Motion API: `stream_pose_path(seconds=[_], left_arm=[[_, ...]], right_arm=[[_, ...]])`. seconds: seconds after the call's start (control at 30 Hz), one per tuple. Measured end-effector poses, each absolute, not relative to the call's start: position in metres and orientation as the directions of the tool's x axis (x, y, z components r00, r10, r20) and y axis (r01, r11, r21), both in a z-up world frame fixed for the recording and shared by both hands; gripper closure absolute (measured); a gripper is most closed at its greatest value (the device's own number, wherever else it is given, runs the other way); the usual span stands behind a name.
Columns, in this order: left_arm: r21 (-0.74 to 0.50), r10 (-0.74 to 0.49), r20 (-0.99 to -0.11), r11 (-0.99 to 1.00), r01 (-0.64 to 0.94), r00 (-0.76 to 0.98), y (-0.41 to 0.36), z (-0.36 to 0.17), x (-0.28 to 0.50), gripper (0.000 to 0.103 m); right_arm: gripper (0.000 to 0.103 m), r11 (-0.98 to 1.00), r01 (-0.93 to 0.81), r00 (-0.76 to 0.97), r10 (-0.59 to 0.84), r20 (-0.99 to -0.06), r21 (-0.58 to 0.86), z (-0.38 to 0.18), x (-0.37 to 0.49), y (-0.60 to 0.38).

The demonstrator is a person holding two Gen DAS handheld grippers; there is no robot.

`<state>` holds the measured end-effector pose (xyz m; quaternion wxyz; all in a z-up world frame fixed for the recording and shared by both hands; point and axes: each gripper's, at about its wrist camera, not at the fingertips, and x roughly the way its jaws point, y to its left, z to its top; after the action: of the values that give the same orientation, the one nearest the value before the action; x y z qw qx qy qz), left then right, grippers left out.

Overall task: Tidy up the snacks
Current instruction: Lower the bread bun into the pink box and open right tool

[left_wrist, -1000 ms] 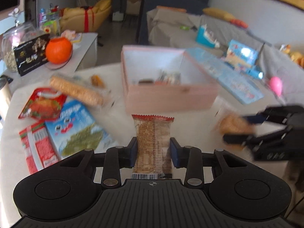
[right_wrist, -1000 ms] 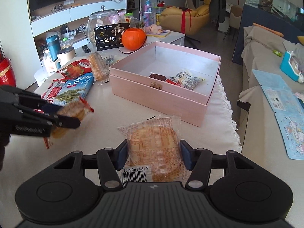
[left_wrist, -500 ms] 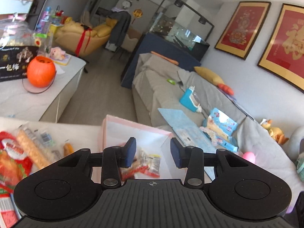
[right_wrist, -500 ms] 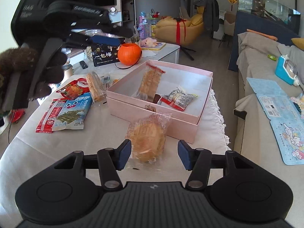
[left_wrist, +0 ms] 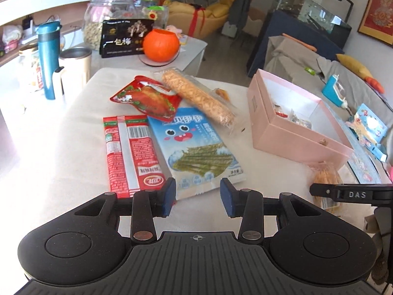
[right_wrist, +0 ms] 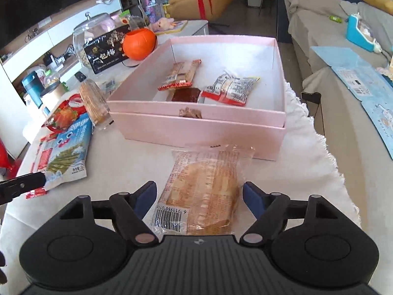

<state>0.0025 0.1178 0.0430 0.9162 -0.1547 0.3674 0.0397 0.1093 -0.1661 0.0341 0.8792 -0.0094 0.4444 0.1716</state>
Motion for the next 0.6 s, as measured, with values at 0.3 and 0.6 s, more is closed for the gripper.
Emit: stream_pose_path(seconds=[0.3,0.6], left_arm=[[-0.300,-0.013,-0.684,0.916,-0.266,0.729,0.144,0.044,-0.011,0.059],[-0.302,0.023,-0.649,0.910,-0.285,0.761,0.161,0.038,-0.031,0.059]], right_arm=[[0.051,0.869,-0.420,0.622,0.486,-0.614,0.262,0.147,0.112,-0.184],[0.017,0.923,-0.383,0.671,0.244,-0.700,-0.046,0.151,0.224,-0.116]])
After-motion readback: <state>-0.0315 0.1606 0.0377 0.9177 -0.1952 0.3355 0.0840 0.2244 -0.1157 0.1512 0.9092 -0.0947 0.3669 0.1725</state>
